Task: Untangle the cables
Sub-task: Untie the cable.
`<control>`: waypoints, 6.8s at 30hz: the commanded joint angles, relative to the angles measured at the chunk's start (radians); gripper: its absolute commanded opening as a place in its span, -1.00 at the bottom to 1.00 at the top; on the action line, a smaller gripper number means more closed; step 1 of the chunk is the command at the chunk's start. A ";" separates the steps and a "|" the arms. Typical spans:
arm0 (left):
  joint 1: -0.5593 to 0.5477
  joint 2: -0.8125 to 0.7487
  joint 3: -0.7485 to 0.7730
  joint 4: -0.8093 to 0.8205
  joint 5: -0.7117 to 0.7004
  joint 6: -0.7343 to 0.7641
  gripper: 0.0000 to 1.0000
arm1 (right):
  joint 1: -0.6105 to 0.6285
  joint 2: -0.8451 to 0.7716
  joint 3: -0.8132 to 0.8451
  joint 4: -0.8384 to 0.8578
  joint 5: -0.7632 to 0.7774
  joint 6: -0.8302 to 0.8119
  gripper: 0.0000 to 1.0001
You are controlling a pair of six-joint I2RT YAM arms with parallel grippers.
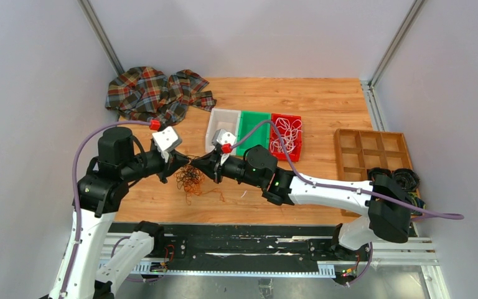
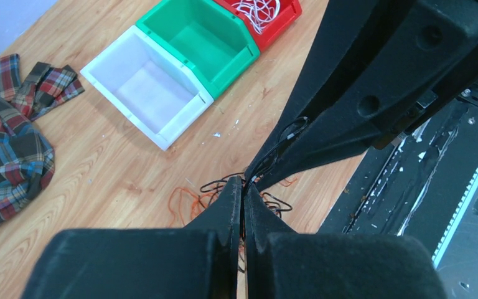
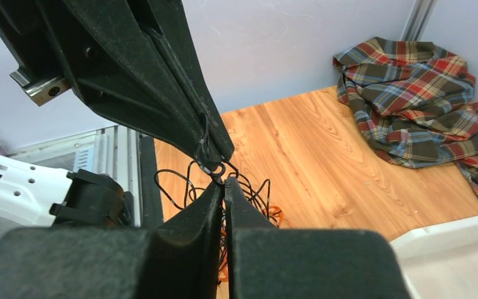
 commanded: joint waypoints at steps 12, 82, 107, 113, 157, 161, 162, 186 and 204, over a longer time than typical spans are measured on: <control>-0.003 -0.010 0.007 -0.012 0.017 0.039 -0.99 | 0.009 -0.082 -0.024 0.005 0.202 -0.079 -0.99; -0.003 0.016 0.256 0.104 0.120 -0.041 -0.99 | 0.083 0.120 -0.238 0.317 0.542 -0.023 -0.18; -0.002 0.089 0.512 0.416 -0.267 -0.045 -0.99 | 0.083 0.170 -0.392 0.383 0.615 0.022 -0.14; -0.002 0.097 0.527 0.436 -0.280 -0.038 -0.99 | 0.084 -0.013 -0.379 0.182 0.453 0.005 0.38; -0.002 0.119 0.622 0.399 -0.293 -0.110 -0.99 | 0.049 0.351 -0.057 0.211 0.189 -0.015 0.21; -0.001 0.130 0.642 0.406 -0.311 -0.127 -0.99 | 0.049 0.368 -0.098 0.252 0.215 0.005 0.20; -0.002 0.130 0.645 0.409 -0.319 -0.128 -0.99 | 0.049 0.372 -0.109 0.262 0.219 0.014 0.20; -0.002 0.088 0.592 0.598 -0.459 -0.087 -0.99 | 0.040 0.176 -0.255 0.313 0.234 0.022 0.33; -0.001 0.083 0.593 0.536 -0.408 -0.096 -0.99 | 0.040 0.231 -0.022 0.151 -0.023 0.006 0.28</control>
